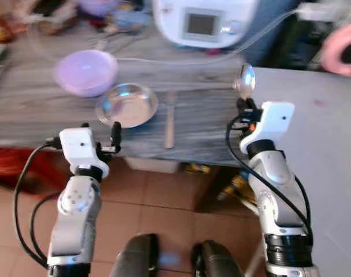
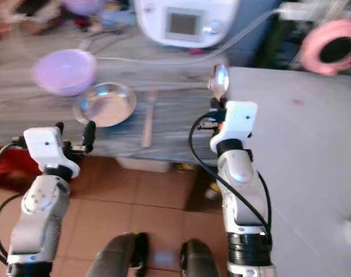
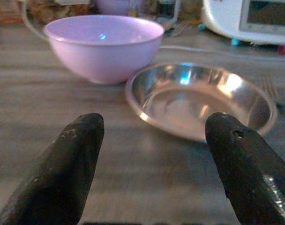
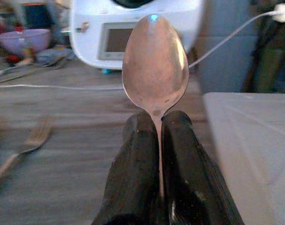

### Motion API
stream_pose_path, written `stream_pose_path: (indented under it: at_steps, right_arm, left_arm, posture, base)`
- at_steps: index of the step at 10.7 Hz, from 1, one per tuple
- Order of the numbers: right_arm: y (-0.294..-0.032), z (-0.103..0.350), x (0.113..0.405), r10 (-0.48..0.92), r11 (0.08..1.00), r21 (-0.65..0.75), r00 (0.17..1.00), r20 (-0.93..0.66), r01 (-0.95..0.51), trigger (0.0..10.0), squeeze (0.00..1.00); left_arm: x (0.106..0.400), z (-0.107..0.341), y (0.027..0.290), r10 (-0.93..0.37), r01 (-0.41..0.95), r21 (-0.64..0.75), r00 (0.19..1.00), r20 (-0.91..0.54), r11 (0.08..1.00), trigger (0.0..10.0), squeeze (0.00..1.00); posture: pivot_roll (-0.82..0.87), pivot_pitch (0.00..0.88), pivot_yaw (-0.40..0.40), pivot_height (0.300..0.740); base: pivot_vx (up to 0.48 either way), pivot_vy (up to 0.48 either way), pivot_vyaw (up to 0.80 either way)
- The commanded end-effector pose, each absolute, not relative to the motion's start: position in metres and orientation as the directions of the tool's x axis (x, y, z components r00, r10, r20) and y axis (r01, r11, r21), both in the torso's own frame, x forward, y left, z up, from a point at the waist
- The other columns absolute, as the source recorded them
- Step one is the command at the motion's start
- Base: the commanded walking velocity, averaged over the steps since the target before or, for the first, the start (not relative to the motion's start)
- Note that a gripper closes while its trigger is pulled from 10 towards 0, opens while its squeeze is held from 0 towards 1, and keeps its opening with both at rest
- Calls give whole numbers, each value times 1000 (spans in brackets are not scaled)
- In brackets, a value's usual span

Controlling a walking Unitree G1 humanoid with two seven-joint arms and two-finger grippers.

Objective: Setting the table

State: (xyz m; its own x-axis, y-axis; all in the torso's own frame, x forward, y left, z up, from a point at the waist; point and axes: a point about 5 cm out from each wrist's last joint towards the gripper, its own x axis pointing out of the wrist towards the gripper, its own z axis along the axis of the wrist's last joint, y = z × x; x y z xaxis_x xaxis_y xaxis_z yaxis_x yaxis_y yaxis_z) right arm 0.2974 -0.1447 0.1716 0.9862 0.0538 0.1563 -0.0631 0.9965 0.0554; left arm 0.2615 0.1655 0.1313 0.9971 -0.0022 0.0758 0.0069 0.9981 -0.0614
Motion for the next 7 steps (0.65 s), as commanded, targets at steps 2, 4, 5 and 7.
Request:
stream_pose_path:
  at_steps: [2, 4, 5, 7]
  right_arm:
    - [-150, 172, 297, 35, 997, 56, 986, 163, -45, 10000, 0]
    - [-153, 172, 303, 27, 997, 65, 988, 149, -37, 10000, 0]
    - [-156, 171, 309, 10, 995, 99, 992, 126, -23, 10000, 0]
    - [-158, 170, 313, -3, 993, 120, 993, 114, -11, 10000, 0]
  left_arm:
    - [260, 129, 168, 14, -10, -55, 998, 66, 998, 10000, 0]
    - [261, 129, 166, -1, 5, -52, 998, 67, 999, 10000, 0]
    - [260, 128, 167, 5, -2, -50, 998, 60, 999, 10000, 0]
    - [258, 129, 169, 4, -2, -38, 998, 63, 999, 10000, 0]
  posture:
    - [-21, 182, -5, 740]
    - [-19, 183, -5, 740]
    - [-16, 185, -2, 740]
    - [-3, 188, 0, 740]
  base:
    - [0, 142, 0]
    - [0, 384, 0]
    - [0, 0, 0]
    - [0, 0, 0]
